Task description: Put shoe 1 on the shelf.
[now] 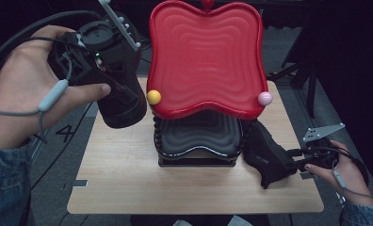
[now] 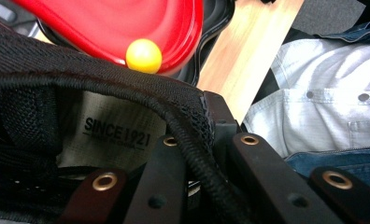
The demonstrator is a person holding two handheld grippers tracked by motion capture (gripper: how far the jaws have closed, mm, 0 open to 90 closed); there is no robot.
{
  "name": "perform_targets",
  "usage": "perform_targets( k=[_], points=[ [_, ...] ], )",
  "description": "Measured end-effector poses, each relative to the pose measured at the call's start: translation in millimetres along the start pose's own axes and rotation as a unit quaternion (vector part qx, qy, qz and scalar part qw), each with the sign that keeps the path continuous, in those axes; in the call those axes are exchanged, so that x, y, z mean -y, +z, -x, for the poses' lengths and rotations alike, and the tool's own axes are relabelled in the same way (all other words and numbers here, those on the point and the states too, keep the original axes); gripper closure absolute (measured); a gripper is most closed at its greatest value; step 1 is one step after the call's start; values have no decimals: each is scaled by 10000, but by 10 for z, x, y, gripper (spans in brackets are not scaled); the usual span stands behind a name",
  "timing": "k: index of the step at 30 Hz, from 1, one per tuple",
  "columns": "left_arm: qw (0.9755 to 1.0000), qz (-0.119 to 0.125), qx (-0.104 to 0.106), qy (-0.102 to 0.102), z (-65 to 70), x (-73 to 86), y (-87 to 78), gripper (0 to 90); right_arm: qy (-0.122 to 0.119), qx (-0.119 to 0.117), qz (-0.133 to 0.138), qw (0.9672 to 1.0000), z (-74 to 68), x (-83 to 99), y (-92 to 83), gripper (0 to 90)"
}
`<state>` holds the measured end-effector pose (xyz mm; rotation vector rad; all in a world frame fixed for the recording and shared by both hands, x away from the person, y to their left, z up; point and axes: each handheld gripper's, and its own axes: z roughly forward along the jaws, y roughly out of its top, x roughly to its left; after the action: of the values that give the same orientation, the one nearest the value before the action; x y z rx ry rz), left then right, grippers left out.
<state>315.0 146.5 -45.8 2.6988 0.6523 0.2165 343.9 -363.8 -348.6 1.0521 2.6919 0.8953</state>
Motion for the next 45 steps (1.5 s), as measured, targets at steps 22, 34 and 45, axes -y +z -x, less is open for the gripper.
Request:
perform_targets(
  k=[22, 34, 45],
  points=[
    [9979, 71, -3, 648, 174, -795, 88, 875, -62, 14, 117, 9999, 43, 45, -49, 479],
    [9974, 158, -153, 680, 149, -1146, 262, 874, -99, 53, 136, 9998, 45, 99, -95, 477],
    [9966, 167, -267, 767, 12, -1264, 413, 873, -93, 52, 148, 9998, 41, 128, -110, 476]
  ],
)
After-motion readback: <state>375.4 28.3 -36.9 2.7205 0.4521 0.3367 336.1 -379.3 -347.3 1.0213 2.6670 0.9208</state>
